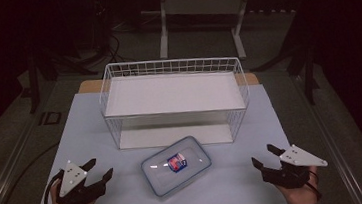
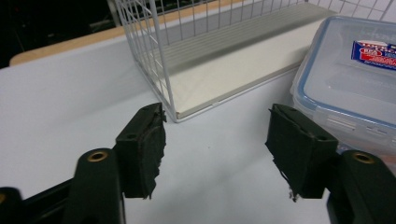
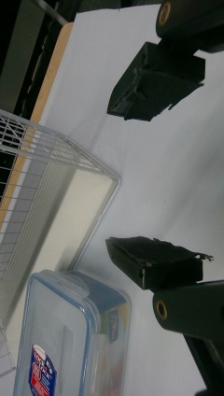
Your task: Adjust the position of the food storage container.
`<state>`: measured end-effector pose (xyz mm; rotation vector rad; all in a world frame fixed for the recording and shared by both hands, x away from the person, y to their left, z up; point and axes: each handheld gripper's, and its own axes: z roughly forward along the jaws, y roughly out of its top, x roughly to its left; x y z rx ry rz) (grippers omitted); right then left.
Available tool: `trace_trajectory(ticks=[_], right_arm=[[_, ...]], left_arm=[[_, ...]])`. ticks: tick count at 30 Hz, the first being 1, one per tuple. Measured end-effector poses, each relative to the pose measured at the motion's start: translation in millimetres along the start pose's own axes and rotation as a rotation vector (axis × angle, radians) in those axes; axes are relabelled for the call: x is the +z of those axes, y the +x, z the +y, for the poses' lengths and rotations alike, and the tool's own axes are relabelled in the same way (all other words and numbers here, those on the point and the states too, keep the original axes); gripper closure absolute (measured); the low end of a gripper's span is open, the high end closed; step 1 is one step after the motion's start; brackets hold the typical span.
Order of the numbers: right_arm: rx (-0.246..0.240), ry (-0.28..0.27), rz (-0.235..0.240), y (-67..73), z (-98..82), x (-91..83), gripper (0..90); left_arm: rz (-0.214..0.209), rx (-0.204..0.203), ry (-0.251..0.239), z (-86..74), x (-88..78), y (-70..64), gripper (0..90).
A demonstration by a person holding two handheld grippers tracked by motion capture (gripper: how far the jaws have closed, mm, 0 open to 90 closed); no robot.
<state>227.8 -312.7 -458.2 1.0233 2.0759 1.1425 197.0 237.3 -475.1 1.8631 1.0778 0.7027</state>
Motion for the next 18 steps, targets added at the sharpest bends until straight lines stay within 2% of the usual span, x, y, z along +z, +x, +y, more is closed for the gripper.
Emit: trace_trajectory(ticks=[10,16,18], right_arm=[[0.007,0.001,0.000,2.2,0.5,1.5,30.6],[0.004,-0.002,0.011,5.1,3.3,3.9,30.9],[0.006,-0.008,0.012,5.8,4.4,4.2,31.4]], left_arm=[[-0.016,0.003,0.000,-1.2,-2.4,-2.0,47.3],[-0.034,0.006,0.013,-2.0,0.7,-3.5,53.0],[-0.050,0.001,0.032,-2.2,5.4,-5.5,55.7]])
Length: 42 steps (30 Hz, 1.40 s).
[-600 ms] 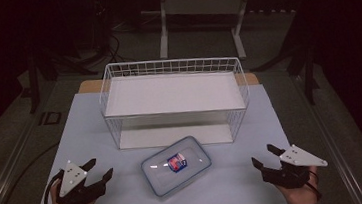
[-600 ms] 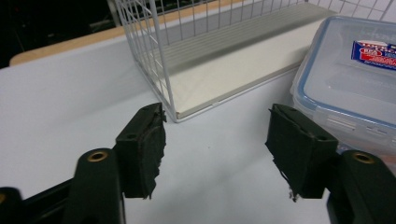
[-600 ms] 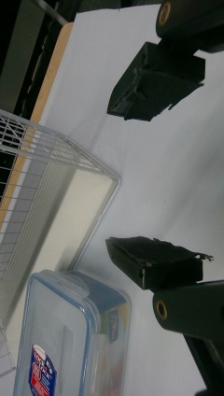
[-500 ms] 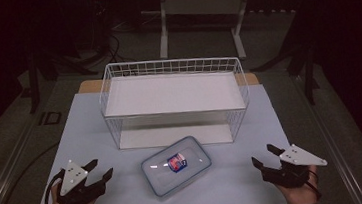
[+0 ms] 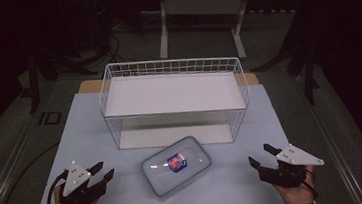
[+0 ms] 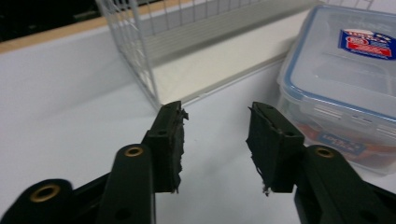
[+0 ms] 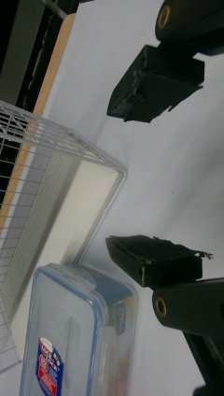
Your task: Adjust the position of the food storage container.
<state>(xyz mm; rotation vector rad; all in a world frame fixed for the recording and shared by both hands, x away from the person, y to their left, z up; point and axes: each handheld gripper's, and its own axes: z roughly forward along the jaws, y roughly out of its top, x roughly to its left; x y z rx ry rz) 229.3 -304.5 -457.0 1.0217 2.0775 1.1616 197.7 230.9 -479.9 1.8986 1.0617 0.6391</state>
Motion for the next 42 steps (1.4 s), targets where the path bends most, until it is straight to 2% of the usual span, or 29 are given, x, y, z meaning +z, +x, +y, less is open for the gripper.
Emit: trace_trajectory(ticks=[2,6,10,18,20,21,23,24,30,34,39,42], right_arm=[[-0.007,0.000,-0.002,1.0,1.3,-0.7,31.8],[-0.009,-0.009,0.003,2.9,4.8,-1.5,32.3],[-0.017,-0.018,0.008,4.8,10.4,-0.3,32.6],[-0.017,-0.041,0.039,9.9,24.3,9.8,36.5],[-0.015,-0.047,0.041,12.6,28.2,14.2,38.1],[-0.015,-0.053,0.054,14.8,32.1,18.4,41.8],[-0.015,-0.056,0.061,15.9,33.9,20.3,41.8],[-0.015,-0.056,0.061,15.9,33.9,20.3,42.8],[-0.014,-0.053,0.086,22.4,40.2,39.5,52.6],[-0.001,-0.037,0.094,23.4,40.1,48.6,63.3],[0.027,-0.005,0.136,22.5,37.9,59.0,87.6],[0.024,0.035,0.167,26.8,35.3,66.1,89.8]], left_arm=[[-0.021,-0.001,0.012,0.4,2.9,-2.2,60.0],[-0.100,0.002,0.019,2.6,8.2,-7.4,75.0],[-0.134,0.022,0.037,6.0,14.9,-14.4,88.5],[-0.166,0.042,0.069,8.8,27.7,-23.6,88.9],[-0.173,0.046,0.082,8.5,31.8,-26.0,88.9],[-0.181,0.049,0.095,8.3,36.3,-28.6,89.0],[-0.181,0.049,0.095,8.3,36.3,-28.6,88.9],[-0.190,0.057,0.109,8.8,41.6,-31.9,88.9],[-0.183,0.073,0.138,11.7,53.5,-40.2,88.9],[-0.166,0.064,0.138,12.6,54.9,-40.5,89.0],[-0.161,0.060,0.138,12.7,56.3,-40.7,88.9],[-0.158,0.061,0.136,13.5,58.0,-41.8,88.9]])
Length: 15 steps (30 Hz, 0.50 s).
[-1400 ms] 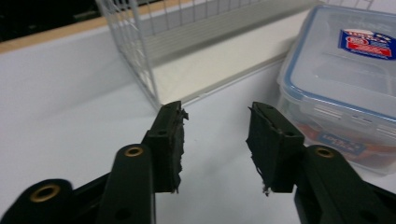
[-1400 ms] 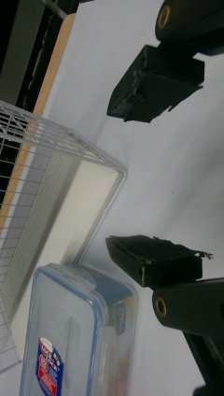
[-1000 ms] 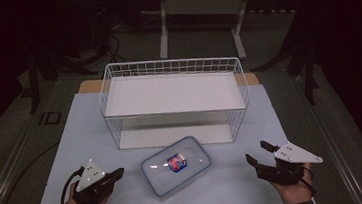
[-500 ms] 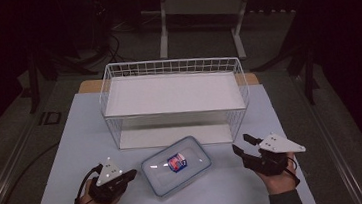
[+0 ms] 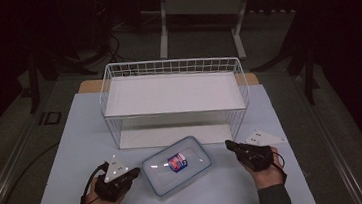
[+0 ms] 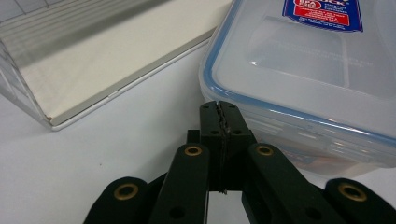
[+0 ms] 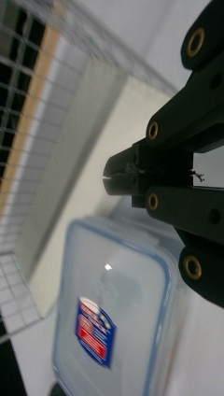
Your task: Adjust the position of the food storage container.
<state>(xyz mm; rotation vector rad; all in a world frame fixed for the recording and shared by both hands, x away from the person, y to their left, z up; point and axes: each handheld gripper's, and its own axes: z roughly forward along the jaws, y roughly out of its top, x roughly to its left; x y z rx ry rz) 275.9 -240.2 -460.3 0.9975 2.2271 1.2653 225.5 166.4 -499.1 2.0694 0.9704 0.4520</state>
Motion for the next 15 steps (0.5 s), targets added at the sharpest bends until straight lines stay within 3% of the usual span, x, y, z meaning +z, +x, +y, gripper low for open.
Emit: trace_trajectory(ticks=[6,15], right_arm=[[-0.002,0.072,0.064,8.7,-8.4,17.4,89.9],[-0.001,0.151,0.095,13.9,-18.9,26.6,90.0]], left_arm=[[0.004,0.002,-0.001,3.0,4.2,-1.5,88.9],[0.015,-0.003,0.003,8.3,12.2,-3.4,89.0]])
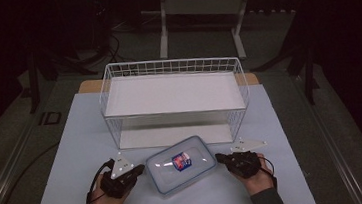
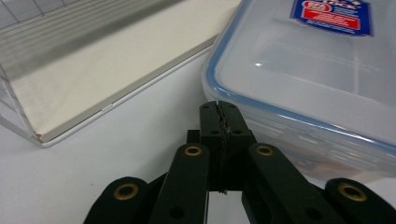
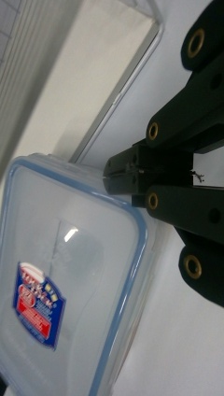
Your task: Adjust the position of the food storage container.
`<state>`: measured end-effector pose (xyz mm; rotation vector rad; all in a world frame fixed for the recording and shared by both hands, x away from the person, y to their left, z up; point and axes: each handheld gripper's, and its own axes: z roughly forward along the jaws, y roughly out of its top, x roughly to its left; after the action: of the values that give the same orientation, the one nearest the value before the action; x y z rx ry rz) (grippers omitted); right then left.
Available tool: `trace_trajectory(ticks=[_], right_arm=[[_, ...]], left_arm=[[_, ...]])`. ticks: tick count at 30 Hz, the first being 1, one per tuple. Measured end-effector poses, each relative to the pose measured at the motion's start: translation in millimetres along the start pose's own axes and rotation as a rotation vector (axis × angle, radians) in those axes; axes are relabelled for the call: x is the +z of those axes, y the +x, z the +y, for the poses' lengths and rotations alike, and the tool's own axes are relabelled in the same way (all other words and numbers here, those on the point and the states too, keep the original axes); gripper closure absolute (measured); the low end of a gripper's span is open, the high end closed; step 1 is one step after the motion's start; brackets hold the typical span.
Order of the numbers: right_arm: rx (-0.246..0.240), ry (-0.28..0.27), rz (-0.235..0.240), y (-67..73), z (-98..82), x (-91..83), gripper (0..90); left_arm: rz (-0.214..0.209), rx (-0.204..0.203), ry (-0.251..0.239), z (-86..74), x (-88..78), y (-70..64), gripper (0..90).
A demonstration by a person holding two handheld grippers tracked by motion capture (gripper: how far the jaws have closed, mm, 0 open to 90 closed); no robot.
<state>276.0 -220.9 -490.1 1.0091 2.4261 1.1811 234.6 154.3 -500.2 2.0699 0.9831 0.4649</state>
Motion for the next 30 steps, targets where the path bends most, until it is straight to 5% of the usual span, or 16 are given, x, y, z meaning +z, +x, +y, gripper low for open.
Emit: trace_trajectory(ticks=[12,30], right_arm=[[0.007,0.039,0.043,0.0,-5.5,-7.9,90.0],[-0.055,0.052,0.114,5.4,-6.3,-15.8,90.0]], left_arm=[[0.014,-0.039,0.022,4.9,13.6,4.4,89.1],[0.040,-0.106,0.011,17.7,34.1,16.6,89.0]])
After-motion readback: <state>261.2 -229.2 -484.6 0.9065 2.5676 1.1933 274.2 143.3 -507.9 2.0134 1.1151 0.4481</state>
